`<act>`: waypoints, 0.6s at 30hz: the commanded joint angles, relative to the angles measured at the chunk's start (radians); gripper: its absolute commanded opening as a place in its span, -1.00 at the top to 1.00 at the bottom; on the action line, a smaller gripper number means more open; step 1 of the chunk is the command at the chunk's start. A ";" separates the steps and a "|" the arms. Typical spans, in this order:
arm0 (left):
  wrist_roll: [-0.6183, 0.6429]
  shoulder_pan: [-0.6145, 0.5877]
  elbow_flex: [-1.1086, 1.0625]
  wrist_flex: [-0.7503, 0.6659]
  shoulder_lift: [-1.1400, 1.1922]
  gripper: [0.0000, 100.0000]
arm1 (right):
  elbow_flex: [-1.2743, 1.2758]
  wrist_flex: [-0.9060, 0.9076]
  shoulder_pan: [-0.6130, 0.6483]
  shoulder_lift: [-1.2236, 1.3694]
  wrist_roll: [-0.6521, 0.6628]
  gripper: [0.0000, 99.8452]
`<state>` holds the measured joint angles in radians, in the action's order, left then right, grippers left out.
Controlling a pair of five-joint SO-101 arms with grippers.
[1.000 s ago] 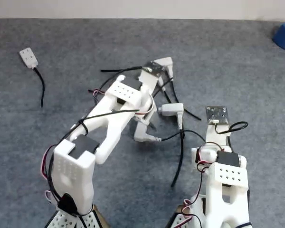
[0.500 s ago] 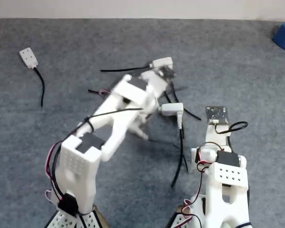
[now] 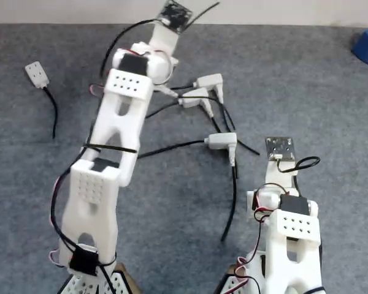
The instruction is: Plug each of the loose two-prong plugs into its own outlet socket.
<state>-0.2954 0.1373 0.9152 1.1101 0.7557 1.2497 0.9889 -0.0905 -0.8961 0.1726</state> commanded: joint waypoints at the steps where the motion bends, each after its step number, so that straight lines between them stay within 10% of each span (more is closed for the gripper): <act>1: -0.015 -0.067 0.197 0.044 0.039 0.56 | -0.010 -0.013 -0.005 -0.025 -0.003 0.21; 10: -0.135 -0.275 0.334 0.218 0.051 0.36 | -0.007 -0.013 -0.004 -0.025 -0.003 0.21; 18: -0.132 -0.604 0.298 0.074 0.124 0.42 | -0.007 -0.013 -0.004 -0.025 -0.003 0.21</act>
<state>-0.4242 -0.3138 1.2098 1.3111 0.8370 1.2497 0.9889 -0.0905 -0.8961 0.1726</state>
